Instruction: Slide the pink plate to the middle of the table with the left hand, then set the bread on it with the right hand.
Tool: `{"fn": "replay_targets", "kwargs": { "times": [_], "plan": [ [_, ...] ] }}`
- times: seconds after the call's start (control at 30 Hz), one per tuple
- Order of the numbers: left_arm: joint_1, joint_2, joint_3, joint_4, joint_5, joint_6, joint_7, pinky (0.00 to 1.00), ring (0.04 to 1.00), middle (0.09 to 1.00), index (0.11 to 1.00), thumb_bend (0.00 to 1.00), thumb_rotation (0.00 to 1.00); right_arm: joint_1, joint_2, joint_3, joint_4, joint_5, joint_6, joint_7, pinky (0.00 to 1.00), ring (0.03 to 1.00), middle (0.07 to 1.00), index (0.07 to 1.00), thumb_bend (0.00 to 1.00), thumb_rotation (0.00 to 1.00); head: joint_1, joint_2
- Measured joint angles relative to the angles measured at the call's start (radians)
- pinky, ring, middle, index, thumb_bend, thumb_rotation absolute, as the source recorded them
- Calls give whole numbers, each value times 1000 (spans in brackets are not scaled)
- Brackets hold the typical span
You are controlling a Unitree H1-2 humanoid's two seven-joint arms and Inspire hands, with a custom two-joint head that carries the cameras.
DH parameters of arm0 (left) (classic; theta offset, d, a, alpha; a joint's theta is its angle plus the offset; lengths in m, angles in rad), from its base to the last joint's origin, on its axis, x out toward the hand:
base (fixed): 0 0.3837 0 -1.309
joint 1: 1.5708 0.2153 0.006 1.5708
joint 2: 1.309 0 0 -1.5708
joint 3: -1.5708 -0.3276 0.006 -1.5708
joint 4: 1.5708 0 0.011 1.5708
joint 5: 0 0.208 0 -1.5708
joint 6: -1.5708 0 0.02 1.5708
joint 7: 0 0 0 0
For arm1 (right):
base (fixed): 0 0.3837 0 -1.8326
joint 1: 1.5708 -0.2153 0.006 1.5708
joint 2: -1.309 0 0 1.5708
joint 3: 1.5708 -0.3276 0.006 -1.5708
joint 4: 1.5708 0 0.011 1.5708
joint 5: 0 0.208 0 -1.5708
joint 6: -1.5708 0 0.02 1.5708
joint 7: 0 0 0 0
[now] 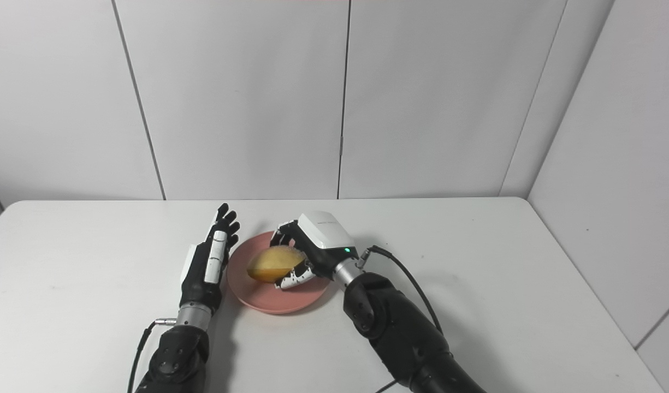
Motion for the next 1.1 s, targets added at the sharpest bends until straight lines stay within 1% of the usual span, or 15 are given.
{"fn": "replay_targets", "kwargs": {
  "times": [0.13,0.27,0.33,0.4,0.43,0.47,0.5,0.53,0.57,0.6,0.63,0.77,0.9,1.03,1.1],
  "plan": [
    [1,0,0,-2,2,0,1,987,971,974,966,751,1000,0,0,0,3,1,0,0,413,501,585,496,491,137,-2,5],
    [1,0,1,-2,2,0,2,972,960,967,962,748,1000,-2,0,3,9,1,0,0,448,534,608,497,490,138,-2,5],
    [4,0,0,-7,3,0,6,985,975,972,962,758,1000,-4,0,5,11,0,0,0,460,548,620,498,490,138,0,6],
    [7,-1,0,-13,3,0,8,986,977,979,968,745,1000,-4,0,9,11,0,0,0,539,638,676,499,492,143,-3,8],
    [8,-1,0,-14,2,0,7,981,973,980,971,743,1000,-4,-1,11,10,0,0,0,586,693,719,499,493,148,-2,6],
    [8,-1,0,-14,2,0,6,974,968,977,970,740,1000,-4,-2,14,9,0,0,1,663,773,787,665,497,279,-2,6],
    [8,-1,0,-14,2,0,6,972,967,976,969,739,1000,-4,-4,17,7,1,0,6,686,795,806,728,499,331,-2,6],
    [8,-1,0,-14,2,0,6,971,966,975,969,739,1000,-5,-6,20,3,1,0,18,700,809,818,768,500,363,0,6],
    [8,-1,0,-14,2,0,6,959,963,971,964,738,1000,-5,-10,23,-1,0,0,25,744,838,850,824,525,446,0,6],
    [8,-1,0,-14,2,0,6,955,962,970,962,738,1000,-5,-14,27,-5,0,0,36,759,848,861,843,533,475,0,8],
    [8,-1,0,-14,2,0,6,951,962,973,963,725,1000,-5,-18,32,-7,0,0,44,816,884,896,875,565,565,0,8],
    [7,-2,6,-8,-3,-6,2,944,961,975,964,725,1000,-3,-25,39,-25,-1,0,61,955,960,963,930,611,724,0,5],
    [6,-3,12,-5,-3,-12,-1,937,951,968,956,727,1000,-2,-25,38,-39,2,0,61,995,990,989,953,620,750,2,5],
    [3,-3,12,2,-3,-14,-1,951,959,978,966,733,1000,1,-24,26,-42,17,-5,55,1000,1000,1000,973,656,728,3,2],
    [2,-3,12,4,-3,-14,-5,955,962,980,969,732,1000,7,-23,13,-42,31,-19,41,1000,1000,1000,976,664,725,5,-2]
  ]
}}
